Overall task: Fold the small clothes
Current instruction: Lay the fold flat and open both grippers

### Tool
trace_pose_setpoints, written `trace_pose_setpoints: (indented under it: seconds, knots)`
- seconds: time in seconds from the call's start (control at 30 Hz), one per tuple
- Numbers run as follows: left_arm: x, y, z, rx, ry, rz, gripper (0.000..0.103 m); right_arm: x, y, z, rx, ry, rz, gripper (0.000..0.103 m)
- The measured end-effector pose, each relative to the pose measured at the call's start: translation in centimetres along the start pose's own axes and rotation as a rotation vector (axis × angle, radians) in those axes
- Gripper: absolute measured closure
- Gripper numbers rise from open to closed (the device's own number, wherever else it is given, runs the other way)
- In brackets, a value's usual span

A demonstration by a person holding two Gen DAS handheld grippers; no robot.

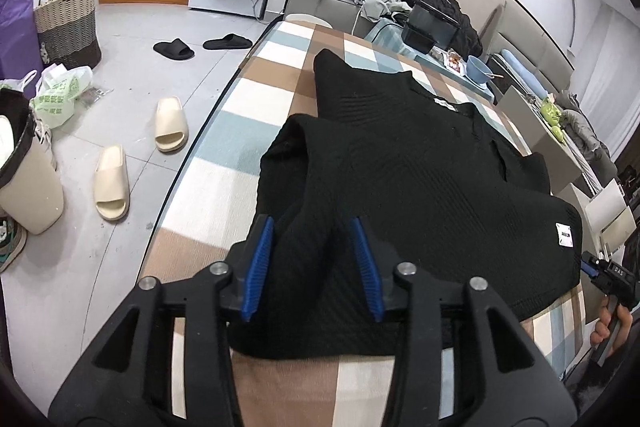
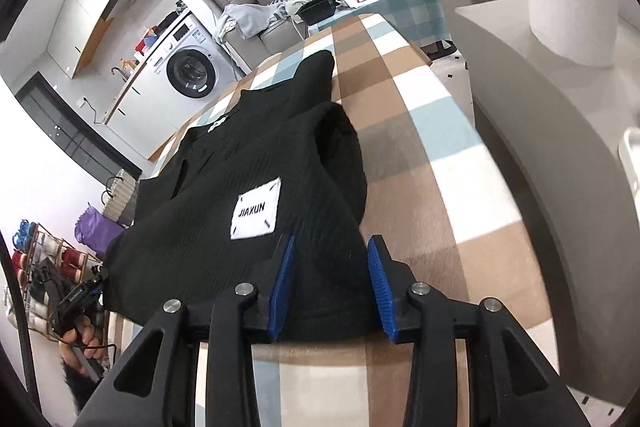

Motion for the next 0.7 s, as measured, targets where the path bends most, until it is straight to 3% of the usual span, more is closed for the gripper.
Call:
trace_pose_setpoints:
  seconds: [0.27, 0.57, 0.7]
  knots:
    - [0.3, 1.6, -0.8, -0.011, -0.013, -0.014, 0.049, 0.3, 0.8, -0.2, -0.011, -0.046, 0.019, 0.061]
    - [-0.6, 2.4, -0.8, -0.024, -0.012, -0.049, 0.049, 0.1, 1.0, 0.6, -0.023, -0.043, -0.007, 0.061]
    - [-1.1, 2.7, -0.8, -0.029, -0.014, -0.056, 0.049, -0.5, 1.1, 0.7, -0.020, -0.033, -0.035, 0.055]
Point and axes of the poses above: each gripper's, at about its wrist camera, not at the fingertips, and z roughly the way its jaws point, x to its right, y to its underside, the point moved 6 cm from there along z, roughly the way its jaws point, and after that the axes turned 12 degrees about y, right-handed, at the moved point
